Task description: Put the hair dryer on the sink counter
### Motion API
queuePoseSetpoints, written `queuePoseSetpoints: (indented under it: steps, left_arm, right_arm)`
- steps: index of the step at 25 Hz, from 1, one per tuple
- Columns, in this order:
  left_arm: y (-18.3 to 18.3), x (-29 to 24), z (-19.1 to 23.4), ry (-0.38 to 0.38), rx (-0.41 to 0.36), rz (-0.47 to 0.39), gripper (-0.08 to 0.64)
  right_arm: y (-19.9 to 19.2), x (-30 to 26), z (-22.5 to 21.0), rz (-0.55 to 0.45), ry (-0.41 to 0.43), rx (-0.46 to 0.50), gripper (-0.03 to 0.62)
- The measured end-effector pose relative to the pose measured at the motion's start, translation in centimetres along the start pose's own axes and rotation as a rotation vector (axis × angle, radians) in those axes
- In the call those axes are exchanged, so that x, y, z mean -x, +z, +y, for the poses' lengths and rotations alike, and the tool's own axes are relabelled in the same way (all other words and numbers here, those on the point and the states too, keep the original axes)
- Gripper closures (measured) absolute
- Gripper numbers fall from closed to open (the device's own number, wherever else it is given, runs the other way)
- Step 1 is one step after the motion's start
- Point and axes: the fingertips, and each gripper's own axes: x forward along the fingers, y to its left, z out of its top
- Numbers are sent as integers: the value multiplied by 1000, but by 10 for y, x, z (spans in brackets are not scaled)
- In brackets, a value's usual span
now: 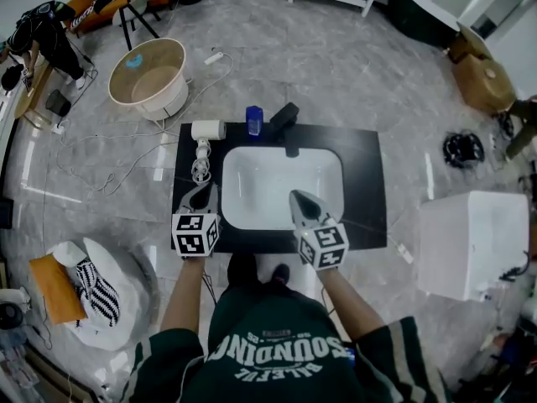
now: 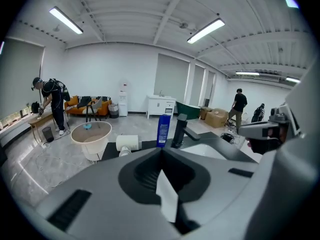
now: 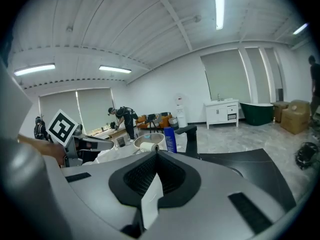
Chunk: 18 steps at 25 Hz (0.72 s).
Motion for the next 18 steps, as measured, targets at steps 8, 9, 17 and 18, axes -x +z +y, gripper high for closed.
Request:
queuePoseSetpoints:
  steps: [8,9,17,18]
  left_arm:
    - [24,41,-53,-34,-41,-111,558]
    - [25,46,-61,-39,-44,-120,558]
    - [20,61,-107,-100,-87,-180,558]
    - [19,61,-109,-97,-88,-179,558]
  right_arm:
    - [19,25,1,-78,33,40,592]
    - [20,29,2,-84,36,46,592]
    - [28,64,-3,-174,23,86,592]
    - [28,68,-4,-182,20,93,592]
